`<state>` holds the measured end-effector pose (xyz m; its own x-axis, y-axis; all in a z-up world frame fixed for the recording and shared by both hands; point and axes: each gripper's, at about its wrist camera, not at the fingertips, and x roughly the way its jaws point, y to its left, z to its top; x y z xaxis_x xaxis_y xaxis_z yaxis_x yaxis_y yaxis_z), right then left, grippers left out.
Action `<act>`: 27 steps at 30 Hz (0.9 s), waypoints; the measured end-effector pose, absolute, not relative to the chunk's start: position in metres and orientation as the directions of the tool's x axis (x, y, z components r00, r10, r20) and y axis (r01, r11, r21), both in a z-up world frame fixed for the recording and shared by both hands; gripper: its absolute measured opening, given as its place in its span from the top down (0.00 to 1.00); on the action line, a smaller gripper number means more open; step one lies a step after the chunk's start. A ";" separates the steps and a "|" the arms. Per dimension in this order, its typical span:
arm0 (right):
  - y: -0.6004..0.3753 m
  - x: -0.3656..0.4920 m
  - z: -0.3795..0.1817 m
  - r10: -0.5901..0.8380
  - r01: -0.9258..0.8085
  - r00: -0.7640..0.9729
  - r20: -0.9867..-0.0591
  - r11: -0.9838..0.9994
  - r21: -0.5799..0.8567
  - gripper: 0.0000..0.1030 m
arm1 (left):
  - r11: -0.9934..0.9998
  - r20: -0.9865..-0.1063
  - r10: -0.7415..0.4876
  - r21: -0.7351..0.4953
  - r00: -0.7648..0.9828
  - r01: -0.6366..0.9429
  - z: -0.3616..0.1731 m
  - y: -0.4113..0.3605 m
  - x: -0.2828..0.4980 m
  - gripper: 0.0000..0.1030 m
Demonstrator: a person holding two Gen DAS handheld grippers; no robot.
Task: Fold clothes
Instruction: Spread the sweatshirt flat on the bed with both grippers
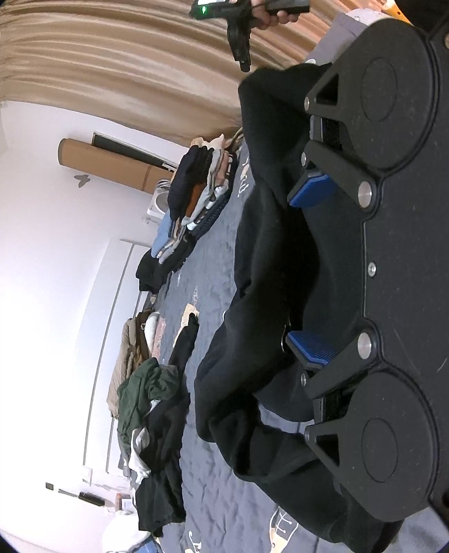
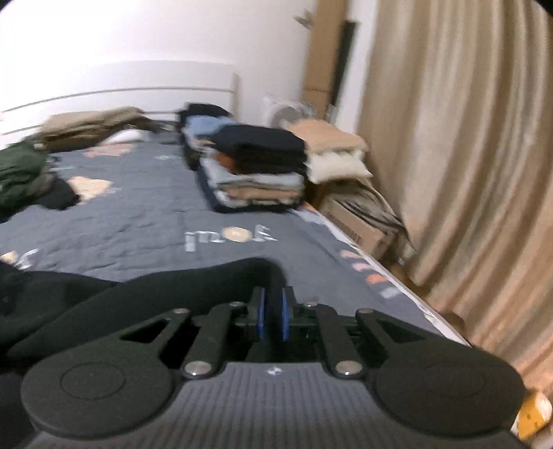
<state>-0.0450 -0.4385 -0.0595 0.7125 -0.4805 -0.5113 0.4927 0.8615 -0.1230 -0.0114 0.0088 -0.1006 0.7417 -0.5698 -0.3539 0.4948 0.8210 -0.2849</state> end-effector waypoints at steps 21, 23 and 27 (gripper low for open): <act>-0.248 -0.123 -0.160 0.084 0.127 0.668 -0.739 0.966 0.225 0.43 | 0.773 -0.371 -0.629 -0.202 0.683 0.602 -0.093 0.003 -0.060 0.22; -0.236 -0.122 -0.167 0.079 0.135 0.662 -0.746 0.965 0.223 0.43 | 0.771 -0.373 -0.631 -0.201 0.681 0.605 -0.094 0.006 -0.062 0.20; -0.220 -0.118 -0.181 0.056 0.139 0.662 -0.747 0.971 0.196 0.71 | 0.777 -0.382 -0.622 -0.196 0.683 0.598 -0.096 0.011 -0.062 0.20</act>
<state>-0.1179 -0.2204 -0.1812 0.6621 0.0561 -0.7473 0.1392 0.9706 0.1963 -0.0624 0.0109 -0.0964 0.6833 -0.6224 -0.3817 0.5983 0.7769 -0.1959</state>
